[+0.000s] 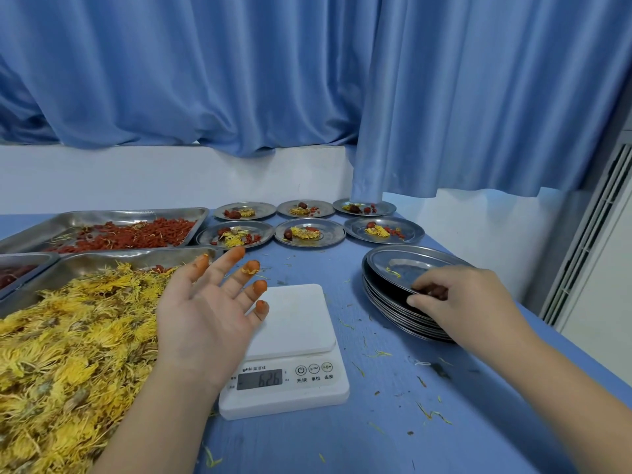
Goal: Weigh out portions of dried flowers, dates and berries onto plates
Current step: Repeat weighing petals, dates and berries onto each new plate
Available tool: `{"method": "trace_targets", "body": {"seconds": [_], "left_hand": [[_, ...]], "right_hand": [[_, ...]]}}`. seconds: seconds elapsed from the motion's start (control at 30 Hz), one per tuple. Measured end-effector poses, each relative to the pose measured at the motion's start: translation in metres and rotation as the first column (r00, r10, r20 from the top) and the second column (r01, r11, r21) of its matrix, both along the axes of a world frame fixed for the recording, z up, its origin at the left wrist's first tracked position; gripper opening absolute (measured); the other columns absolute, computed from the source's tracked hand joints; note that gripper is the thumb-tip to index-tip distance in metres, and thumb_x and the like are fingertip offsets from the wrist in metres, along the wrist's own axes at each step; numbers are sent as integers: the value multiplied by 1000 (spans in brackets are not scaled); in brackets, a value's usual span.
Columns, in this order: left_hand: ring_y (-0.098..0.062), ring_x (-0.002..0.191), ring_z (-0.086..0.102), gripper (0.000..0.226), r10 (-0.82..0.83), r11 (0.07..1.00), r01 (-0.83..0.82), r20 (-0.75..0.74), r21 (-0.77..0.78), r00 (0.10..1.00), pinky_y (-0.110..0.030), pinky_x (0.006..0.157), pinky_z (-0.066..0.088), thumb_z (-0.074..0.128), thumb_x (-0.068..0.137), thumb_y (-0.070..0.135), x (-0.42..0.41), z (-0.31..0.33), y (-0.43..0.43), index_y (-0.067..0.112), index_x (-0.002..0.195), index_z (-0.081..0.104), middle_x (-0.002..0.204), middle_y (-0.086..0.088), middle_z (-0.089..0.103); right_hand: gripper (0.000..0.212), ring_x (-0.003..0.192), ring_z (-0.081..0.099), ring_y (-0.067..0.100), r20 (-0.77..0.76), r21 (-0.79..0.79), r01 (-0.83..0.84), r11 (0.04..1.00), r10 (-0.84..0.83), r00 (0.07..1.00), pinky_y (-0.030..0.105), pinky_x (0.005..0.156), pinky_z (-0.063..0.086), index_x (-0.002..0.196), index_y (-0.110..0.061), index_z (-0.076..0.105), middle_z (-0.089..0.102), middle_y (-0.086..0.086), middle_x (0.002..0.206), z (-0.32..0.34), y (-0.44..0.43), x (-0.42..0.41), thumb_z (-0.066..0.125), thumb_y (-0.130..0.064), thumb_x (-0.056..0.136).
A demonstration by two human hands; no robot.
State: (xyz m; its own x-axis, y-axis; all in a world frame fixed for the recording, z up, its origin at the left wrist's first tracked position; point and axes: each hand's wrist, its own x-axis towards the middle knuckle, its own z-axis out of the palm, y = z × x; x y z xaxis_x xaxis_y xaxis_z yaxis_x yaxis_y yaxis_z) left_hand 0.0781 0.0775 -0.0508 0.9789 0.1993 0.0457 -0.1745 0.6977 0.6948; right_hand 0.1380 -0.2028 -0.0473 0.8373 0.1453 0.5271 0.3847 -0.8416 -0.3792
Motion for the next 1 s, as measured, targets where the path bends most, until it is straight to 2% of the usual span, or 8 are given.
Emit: {"method": "trace_targets", "body": {"seconds": [0.17, 0.3, 0.4, 0.57, 0.63, 0.73, 0.8, 1.0], "left_hand": [[-20, 70, 62, 40, -6, 1000, 6, 5, -1, 1000, -33, 69, 39, 48, 88, 44, 0, 0, 0, 18, 88, 79, 84, -3, 68], [-19, 70, 61, 39, -7, 1000, 7, 4, -3, 1000, -33, 69, 39, 48, 88, 45, 0, 0, 0, 17, 100, 73, 85, -3, 67], [-19, 71, 62, 39, -4, 1000, 4, 4, 2, 1000, -33, 69, 39, 49, 87, 45, 0, -1, 0, 17, 102, 72, 86, -3, 67], [-19, 71, 61, 39, -6, 1000, 5, 11, 8, 1000, -33, 69, 39, 50, 87, 45, 0, -2, 0, 17, 102, 72, 86, -3, 67], [-20, 71, 62, 39, -5, 1000, 5, 10, 11, 1000, -34, 69, 39, 50, 86, 45, 1, -1, 0, 17, 103, 71, 86, -3, 67], [-20, 69, 62, 38, 2, 1000, -2, 10, 8, 1000, -33, 68, 39, 51, 85, 44, 1, -1, 0, 16, 102, 71, 85, -3, 67], [-19, 69, 62, 38, 16, 1000, -17, 12, 13, 1000, -33, 67, 39, 50, 86, 43, 1, 0, 1, 16, 102, 71, 85, -3, 67], [-15, 69, 60, 31, 218, 973, -220, 36, 69, 975, -30, 66, 38, 42, 93, 35, 0, 3, 0, 17, 100, 67, 80, 1, 66]], "right_hand": [[20, 66, 56, -2, -35, -23, -1, 1000, 0, 999, 25, 64, 48, 68, -36, 64, 59, -21, 61, -2, 1, 2, 80, -26, 72], [37, 63, 56, -7, -46, -10, 26, 1000, -27, 999, 6, 55, 37, 58, -40, 50, 56, -22, 56, -2, 0, 3, 83, -27, 68], [40, 74, 52, -16, -39, 24, 2, 1000, -1, 999, 2, 67, 39, 57, -42, 49, 56, -22, 55, -2, -1, 3, 86, -27, 65], [36, 66, 54, -4, -34, -34, -91, 995, 89, 995, 13, 59, 38, 63, -43, 50, 58, -19, 64, -2, -3, 2, 83, -32, 68], [35, 67, 52, 1, 53, -93, -123, 988, 128, 990, 20, 60, 40, 66, -38, 52, 56, -15, 66, -2, -5, 2, 81, -20, 70], [29, 63, 48, 21, 274, -199, -96, 975, 150, 950, 35, 57, 44, 63, -16, 57, 55, -6, 62, 1, -7, 3, 76, 6, 65], [26, 62, 46, 28, 387, -219, -73, 973, 156, 909, 42, 57, 45, 61, -10, 58, 54, -2, 60, 3, -6, 3, 74, 10, 63], [13, 63, 46, 29, 563, -270, -148, 951, 281, 777, 39, 58, 38, 63, -8, 61, 59, 2, 67, -2, 26, -16, 61, -1, 73]]}}
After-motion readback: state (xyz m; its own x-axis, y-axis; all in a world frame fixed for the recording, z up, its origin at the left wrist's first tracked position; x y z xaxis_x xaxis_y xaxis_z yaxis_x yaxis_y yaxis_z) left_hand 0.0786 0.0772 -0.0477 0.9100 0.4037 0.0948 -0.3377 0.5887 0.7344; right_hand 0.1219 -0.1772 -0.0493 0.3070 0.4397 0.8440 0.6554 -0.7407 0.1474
